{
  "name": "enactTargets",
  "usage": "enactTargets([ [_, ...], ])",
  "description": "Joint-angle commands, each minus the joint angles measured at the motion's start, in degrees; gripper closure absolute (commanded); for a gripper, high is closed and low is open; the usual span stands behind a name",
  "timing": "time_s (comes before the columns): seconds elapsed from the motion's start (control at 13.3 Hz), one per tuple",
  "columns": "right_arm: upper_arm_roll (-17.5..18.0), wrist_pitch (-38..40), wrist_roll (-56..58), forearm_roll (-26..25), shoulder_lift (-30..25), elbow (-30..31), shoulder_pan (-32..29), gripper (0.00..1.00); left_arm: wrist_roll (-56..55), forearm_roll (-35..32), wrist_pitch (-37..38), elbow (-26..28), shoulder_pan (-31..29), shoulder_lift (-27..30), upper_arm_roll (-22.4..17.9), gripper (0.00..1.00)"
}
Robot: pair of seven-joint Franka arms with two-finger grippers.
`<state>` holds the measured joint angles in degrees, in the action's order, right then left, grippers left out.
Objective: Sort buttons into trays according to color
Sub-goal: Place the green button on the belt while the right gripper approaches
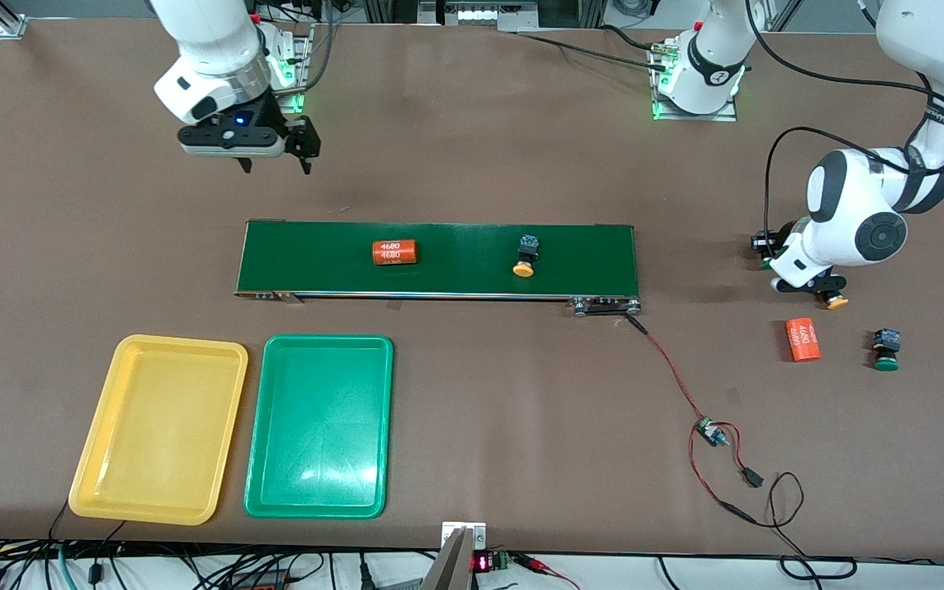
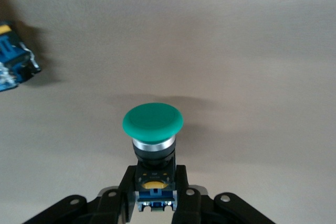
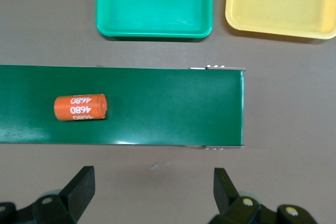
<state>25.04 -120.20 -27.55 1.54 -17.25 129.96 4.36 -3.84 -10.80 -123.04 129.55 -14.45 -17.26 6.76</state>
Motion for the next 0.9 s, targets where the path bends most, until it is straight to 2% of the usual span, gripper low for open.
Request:
enactTargets([
  [0.0,3.5,-3.3,-3.7,1.2,2.3,0.1,-1.5,0.00,-0.1,3.7,8.0,-5.9,1.6,1.9,3.2,0.91],
  [0.08,4.3,-4.7,-5.3,1.2,3.4,0.1,-1.4,0.00,0.1,5.9,9.7,-7.4,1.7,2.5,4.7,0.91],
  [0.3,6.0,-7.4,-6.2,1.7,7.5,-0.1,-1.3,0.00,0.0,10.1,10.4,-11.1,2.3,2.3,15.2,0.91],
  [0.38,6.1,-7.7,-6.4,2.5,8.3,-0.1,-1.1,0.00,-0.5,12.6,10.1,-12.2,2.8,1.7,17.5,0.91],
  [0.6,6.7,-10.1,-7.9,4.5,10.2,-0.6,-1.0,0.00,-1.6,30.2,6.2,-12.4,4.5,0.3,17.8,0.91],
  [0.68,6.7,-11.1,-8.8,4.4,10.9,-0.7,-0.9,0.00,-1.5,32.6,5.4,-12.4,5.7,-0.4,17.9,0.90],
  [0.83,6.7,-11.8,-9.0,4.4,12.1,-1.5,-1.1,0.00,-1.3,32.5,2.7,-11.7,8.3,-1.3,17.9,0.89],
])
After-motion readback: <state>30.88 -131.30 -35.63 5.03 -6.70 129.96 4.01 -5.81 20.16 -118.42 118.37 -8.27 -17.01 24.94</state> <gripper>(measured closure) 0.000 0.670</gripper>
